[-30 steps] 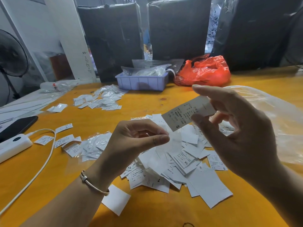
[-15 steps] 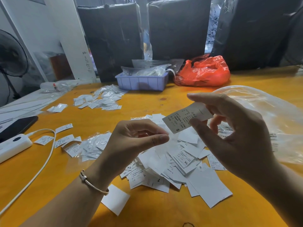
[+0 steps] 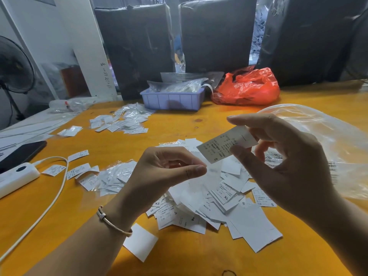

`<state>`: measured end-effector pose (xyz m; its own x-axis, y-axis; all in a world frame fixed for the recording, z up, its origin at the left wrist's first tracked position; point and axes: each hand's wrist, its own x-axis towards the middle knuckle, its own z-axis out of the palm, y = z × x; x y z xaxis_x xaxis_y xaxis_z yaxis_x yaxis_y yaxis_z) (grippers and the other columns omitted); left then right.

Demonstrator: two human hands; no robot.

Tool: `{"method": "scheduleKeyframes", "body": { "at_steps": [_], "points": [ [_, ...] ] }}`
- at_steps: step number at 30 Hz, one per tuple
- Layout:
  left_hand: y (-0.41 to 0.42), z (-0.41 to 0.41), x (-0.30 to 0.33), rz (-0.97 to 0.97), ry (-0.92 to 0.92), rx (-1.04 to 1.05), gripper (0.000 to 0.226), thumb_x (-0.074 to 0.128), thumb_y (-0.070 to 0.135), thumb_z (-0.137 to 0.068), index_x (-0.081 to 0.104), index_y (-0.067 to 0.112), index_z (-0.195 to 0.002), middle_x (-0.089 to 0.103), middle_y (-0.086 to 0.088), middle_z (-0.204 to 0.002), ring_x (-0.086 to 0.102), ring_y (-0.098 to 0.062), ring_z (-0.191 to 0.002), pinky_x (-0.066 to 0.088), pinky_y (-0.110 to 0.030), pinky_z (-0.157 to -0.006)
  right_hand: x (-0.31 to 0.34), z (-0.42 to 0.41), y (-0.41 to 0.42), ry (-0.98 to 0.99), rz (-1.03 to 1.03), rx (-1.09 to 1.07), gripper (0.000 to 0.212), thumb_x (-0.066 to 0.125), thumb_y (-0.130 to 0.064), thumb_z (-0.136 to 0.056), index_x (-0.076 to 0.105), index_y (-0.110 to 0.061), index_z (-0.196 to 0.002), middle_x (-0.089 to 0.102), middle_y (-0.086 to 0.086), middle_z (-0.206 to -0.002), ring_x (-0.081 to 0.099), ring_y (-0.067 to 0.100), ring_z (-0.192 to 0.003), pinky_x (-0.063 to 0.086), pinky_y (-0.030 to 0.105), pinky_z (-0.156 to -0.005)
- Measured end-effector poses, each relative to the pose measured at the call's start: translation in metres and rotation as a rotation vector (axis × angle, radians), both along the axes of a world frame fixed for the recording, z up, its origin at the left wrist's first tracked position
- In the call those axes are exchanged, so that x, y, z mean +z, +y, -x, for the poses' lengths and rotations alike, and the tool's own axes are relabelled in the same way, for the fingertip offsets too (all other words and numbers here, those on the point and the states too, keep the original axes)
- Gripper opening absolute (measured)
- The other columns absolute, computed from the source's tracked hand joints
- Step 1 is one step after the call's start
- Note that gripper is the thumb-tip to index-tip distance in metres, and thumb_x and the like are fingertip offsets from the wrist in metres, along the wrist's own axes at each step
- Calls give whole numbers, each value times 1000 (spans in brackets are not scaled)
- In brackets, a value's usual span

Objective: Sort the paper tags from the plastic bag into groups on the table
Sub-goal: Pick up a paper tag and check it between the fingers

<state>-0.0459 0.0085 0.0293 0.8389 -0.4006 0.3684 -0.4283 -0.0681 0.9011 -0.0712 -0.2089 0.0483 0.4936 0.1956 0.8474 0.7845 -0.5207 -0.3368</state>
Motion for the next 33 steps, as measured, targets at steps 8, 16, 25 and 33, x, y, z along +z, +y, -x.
{"method": "scheduleKeyframes", "body": {
  "at_steps": [8,16,25,33],
  "points": [
    [1,0,-1,-1,0,-8,3,80,29,-75,80,28,-78,76,1,-86,71,-14,-90,54,-20,-73,-1,-1,-1,14,-28,39,29,65,-7,-84,61,-14,-113,67,-7,-88,62,17,-75,49,26,-52],
    [0,0,-1,-5,-10,-7,4,79,29,-74,79,28,-78,76,2,-84,71,-12,-86,54,-18,-74,2,1,-3,21,-91,59,29,67,-7,-84,60,-11,-112,70,0,-92,65,14,-82,50,28,-53],
    [0,0,0,-1,11,-11,1,78,31,-73,79,31,-74,76,3,-86,70,-15,-96,55,-21,-72,0,-1,-1,8,-2,47,28,66,-8,-83,62,-17,-110,66,-11,-89,55,17,-66,47,24,-50],
    [1,0,-1,-3,25,2,7,83,32,-76,78,31,-72,76,5,-84,70,-14,-89,56,-23,-72,-2,-1,-2,52,91,55,32,63,-8,-82,65,-25,-109,69,-9,-84,50,20,-61,45,24,-46]
  ]
}}
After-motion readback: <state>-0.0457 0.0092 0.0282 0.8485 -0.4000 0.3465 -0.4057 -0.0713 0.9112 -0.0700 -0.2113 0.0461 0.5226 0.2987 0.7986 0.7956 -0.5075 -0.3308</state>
